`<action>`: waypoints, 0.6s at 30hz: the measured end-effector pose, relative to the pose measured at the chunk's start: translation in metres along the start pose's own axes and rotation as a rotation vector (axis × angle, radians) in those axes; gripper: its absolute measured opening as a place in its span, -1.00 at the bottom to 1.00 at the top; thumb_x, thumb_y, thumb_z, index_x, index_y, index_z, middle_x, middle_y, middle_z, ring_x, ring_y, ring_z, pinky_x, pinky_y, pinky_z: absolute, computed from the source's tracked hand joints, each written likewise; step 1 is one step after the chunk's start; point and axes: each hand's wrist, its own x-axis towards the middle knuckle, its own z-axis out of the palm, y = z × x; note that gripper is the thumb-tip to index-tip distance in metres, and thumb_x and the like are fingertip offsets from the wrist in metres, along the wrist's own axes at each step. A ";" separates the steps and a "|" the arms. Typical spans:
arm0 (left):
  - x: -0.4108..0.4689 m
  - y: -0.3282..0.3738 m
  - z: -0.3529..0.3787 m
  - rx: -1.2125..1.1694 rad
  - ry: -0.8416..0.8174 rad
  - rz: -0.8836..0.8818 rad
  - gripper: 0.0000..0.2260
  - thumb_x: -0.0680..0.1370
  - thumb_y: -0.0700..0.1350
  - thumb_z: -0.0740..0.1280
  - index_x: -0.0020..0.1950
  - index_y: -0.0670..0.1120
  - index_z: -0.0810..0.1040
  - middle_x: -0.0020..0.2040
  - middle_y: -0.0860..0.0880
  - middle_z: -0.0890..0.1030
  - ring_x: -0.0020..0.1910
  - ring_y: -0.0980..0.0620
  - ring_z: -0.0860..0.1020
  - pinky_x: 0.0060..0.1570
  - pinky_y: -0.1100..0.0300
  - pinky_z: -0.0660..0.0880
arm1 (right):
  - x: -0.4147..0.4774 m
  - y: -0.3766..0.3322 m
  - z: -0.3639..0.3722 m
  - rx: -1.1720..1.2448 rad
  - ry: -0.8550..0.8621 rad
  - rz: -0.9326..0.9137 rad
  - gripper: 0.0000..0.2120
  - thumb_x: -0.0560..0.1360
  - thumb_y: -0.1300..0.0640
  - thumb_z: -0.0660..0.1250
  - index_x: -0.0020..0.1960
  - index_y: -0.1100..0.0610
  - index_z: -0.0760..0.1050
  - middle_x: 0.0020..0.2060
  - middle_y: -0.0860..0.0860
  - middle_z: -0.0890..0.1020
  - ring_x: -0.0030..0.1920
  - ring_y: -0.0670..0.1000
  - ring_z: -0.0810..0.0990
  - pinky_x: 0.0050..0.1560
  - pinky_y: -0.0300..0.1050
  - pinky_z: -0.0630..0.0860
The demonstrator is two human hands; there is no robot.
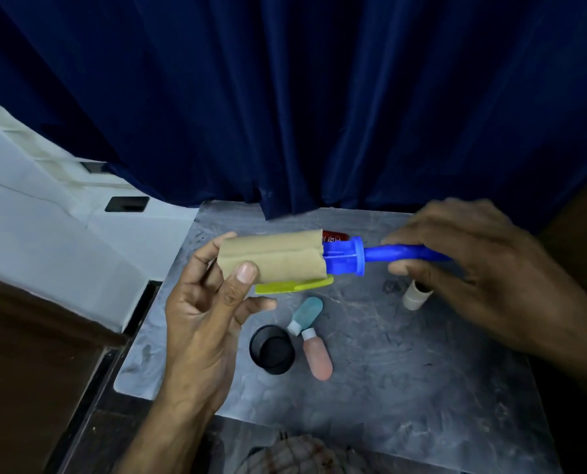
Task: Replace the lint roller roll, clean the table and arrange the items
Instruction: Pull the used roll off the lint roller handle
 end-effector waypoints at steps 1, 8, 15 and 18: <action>-0.002 -0.001 -0.002 0.004 -0.007 0.002 -0.57 0.52 -0.05 0.48 0.38 -0.05 0.58 0.09 0.04 0.71 0.06 0.11 0.69 -0.11 0.14 0.70 | 0.004 0.001 0.000 -0.039 0.015 -0.014 -0.73 0.60 -0.07 0.26 0.17 -0.01 0.63 -0.01 -0.09 0.61 -0.01 0.05 0.59 0.12 -0.01 0.39; -0.020 0.007 -0.021 -0.002 0.100 0.075 -0.66 0.57 -0.16 0.46 0.33 0.01 0.61 0.13 0.06 0.72 0.12 0.11 0.69 -0.08 0.15 0.70 | 0.026 -0.011 0.010 -0.036 0.041 -0.033 -0.70 0.65 -0.05 0.15 0.19 0.00 0.60 -0.08 -0.11 0.56 -0.08 0.01 0.45 0.11 -0.03 0.28; -0.012 0.023 -0.056 0.054 0.294 0.098 -0.55 0.32 0.29 0.66 0.04 0.07 0.69 0.02 0.00 0.71 -0.13 0.02 0.69 -0.32 0.20 0.65 | 0.051 -0.038 0.029 -0.039 0.070 -0.054 -0.69 0.65 -0.10 0.12 0.17 -0.01 0.58 -0.07 -0.12 0.56 -0.07 0.04 0.49 0.11 0.09 0.37; -0.006 0.029 -0.077 0.057 0.336 0.093 -0.57 0.28 0.34 0.66 -0.06 0.09 0.72 -0.10 -0.03 0.70 -0.29 0.05 0.68 -0.43 0.20 0.62 | 0.066 -0.055 0.038 -0.019 0.215 -0.102 -0.71 0.62 -0.08 0.23 0.14 0.06 0.62 0.00 -0.02 0.61 0.03 0.07 0.50 0.17 0.13 0.38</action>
